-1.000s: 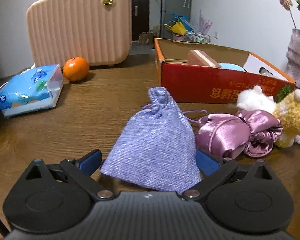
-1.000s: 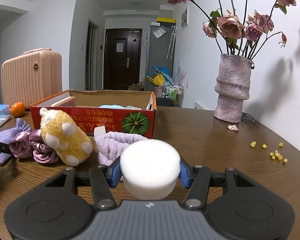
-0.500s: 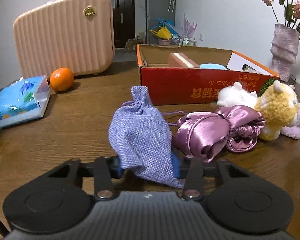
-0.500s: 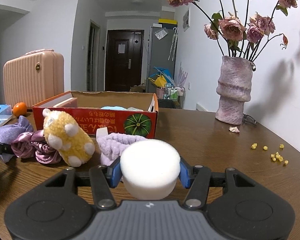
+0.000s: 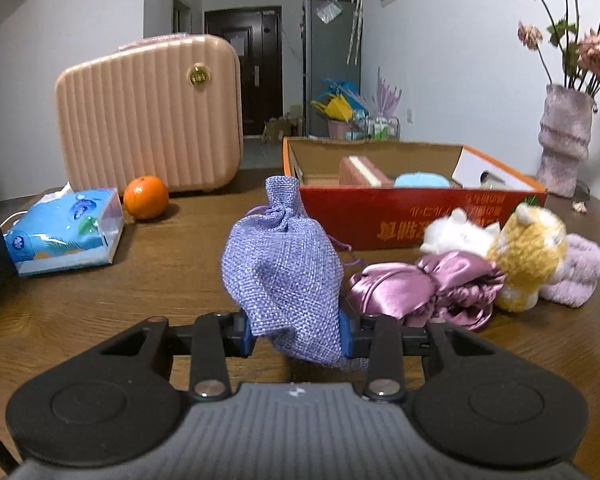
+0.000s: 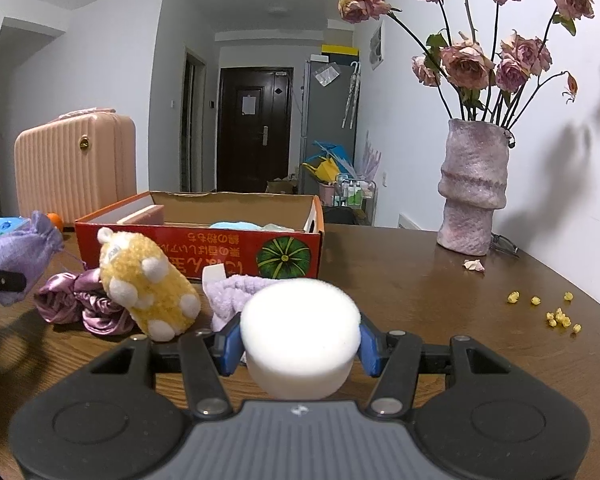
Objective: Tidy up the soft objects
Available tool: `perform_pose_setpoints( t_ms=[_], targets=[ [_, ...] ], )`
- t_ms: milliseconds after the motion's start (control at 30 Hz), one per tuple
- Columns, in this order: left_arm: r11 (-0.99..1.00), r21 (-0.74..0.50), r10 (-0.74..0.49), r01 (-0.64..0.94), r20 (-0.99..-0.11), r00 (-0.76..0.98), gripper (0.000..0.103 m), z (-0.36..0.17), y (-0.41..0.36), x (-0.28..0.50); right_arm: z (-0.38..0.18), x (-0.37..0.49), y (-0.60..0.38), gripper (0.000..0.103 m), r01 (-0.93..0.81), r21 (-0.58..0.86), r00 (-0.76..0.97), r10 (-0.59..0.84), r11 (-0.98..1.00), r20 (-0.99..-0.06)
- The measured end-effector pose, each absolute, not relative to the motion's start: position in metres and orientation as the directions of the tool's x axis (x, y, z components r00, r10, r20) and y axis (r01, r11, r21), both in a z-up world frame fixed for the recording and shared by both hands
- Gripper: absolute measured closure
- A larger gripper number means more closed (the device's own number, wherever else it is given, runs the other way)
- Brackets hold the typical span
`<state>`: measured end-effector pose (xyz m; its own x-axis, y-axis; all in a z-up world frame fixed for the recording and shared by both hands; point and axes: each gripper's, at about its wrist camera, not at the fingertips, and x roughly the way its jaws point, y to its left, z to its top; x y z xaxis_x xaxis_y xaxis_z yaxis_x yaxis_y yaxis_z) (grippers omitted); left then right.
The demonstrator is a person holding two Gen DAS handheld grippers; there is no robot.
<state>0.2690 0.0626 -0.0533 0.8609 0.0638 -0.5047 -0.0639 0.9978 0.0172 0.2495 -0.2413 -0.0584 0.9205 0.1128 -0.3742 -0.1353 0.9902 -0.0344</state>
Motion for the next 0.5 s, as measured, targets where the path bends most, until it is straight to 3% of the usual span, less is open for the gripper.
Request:
perform_pose_setpoints(
  t_ms=[500],
  targets=[
    [0.997, -0.070, 0.002, -0.033, -0.403, 0.915, 0.065, -0.023, 0.044, 0.231, -0.050, 0.237, -0.227, 0.048, -0.180, -0.007, 0.928, 0.167, 0.984, -0.334]
  ],
)
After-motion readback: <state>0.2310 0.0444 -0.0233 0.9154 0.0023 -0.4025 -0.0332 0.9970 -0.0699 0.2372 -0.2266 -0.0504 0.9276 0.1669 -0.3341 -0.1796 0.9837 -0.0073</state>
